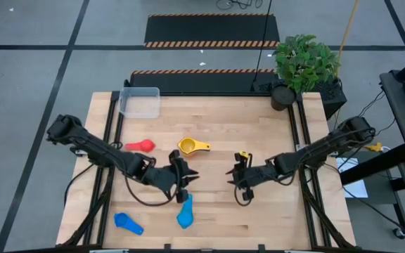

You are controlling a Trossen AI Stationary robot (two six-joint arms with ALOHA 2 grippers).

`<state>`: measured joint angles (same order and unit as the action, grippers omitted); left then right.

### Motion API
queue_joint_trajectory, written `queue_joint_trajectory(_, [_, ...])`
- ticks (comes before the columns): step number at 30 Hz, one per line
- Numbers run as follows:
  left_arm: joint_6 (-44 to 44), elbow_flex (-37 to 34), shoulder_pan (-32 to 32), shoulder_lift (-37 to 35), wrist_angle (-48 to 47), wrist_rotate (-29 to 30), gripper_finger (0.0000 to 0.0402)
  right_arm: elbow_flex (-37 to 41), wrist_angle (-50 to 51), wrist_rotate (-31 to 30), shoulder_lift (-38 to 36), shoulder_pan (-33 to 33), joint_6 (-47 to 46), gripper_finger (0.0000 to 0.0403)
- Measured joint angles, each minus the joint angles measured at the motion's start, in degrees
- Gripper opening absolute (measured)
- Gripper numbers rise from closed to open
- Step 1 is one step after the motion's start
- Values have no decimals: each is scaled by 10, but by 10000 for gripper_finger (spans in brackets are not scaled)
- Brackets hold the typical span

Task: Nest measuring cups in basket
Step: Stack the light blue measuring cup on top of the yellow measuring cup

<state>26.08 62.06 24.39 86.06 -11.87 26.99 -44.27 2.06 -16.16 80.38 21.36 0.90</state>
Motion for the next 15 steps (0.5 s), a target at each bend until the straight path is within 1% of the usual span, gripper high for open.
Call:
queue_joint_trajectory(3, [26, 2, 12, 12, -1, -1, 65, 0, 0, 0, 0, 21, -26, 141])
queue_joint_trajectory(9, [50, 3, 45, 24, 2, -2, 65, 0, -3, 0, 0, 57, -61, 141])
queue_joint_trajectory(15, [76, 3, 72, 29, 14, 0, 65, 0, -5, -1, 0, 76, -81, 141])
